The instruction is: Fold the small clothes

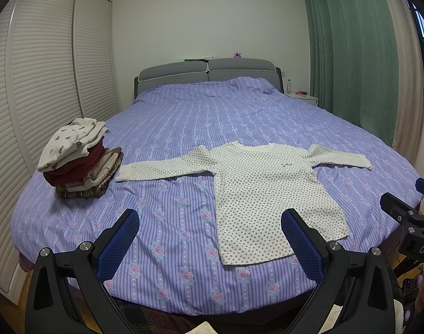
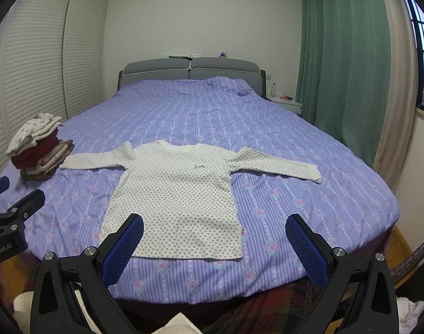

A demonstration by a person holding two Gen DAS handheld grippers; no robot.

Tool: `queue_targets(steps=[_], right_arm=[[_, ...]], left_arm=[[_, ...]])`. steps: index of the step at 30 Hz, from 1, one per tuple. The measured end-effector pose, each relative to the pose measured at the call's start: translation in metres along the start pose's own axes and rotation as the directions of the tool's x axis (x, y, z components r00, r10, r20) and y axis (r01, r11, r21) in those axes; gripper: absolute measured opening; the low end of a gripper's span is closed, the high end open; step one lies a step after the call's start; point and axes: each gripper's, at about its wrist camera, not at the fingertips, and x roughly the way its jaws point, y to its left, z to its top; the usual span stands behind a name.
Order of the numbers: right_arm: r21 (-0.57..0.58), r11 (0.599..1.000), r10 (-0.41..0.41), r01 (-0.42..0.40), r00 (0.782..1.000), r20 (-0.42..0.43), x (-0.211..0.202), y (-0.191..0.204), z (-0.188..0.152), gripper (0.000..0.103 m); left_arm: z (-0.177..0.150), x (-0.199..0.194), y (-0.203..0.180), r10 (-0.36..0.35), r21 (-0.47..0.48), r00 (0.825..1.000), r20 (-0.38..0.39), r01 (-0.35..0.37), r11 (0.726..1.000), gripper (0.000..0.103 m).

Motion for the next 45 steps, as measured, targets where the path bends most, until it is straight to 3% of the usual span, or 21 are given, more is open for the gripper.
queue_targets(steps=[9,23,31,35,45], right_arm=[[-0.008,1.000,0.004,-0.004,1.000,-0.015,0.005,0.002,0.000,0.103],[0.018,0.999,-0.039,0.039,0.998,-0.045,0.048,-0.016,0.020,0.103],[0.064,0.987,-0.143,0.146,0.989,-0.048,0.100,-0.063,0.045,0.103],[0.103,0.975,-0.189,0.194,0.980,-0.062,0.126,-0.092,0.056,0.103],[0.221,0.923,-0.297,0.315,0.948,-0.111,0.191,-0.166,0.068,0.103]], left_arm=[[-0.002,0.003,0.000,0.002,-0.007,1.000,-0.009,-0.002,1.000,0.103],[0.035,0.053,-0.038,-0.096,0.061,0.995,-0.009,0.097,0.993,0.103],[0.083,0.115,-0.077,-0.137,0.104,0.991,-0.003,0.137,0.985,0.103],[0.106,0.142,-0.103,-0.189,0.115,0.982,-0.019,0.190,0.975,0.103],[0.133,0.215,-0.193,-0.256,0.218,0.964,-0.071,0.266,0.939,0.103]])
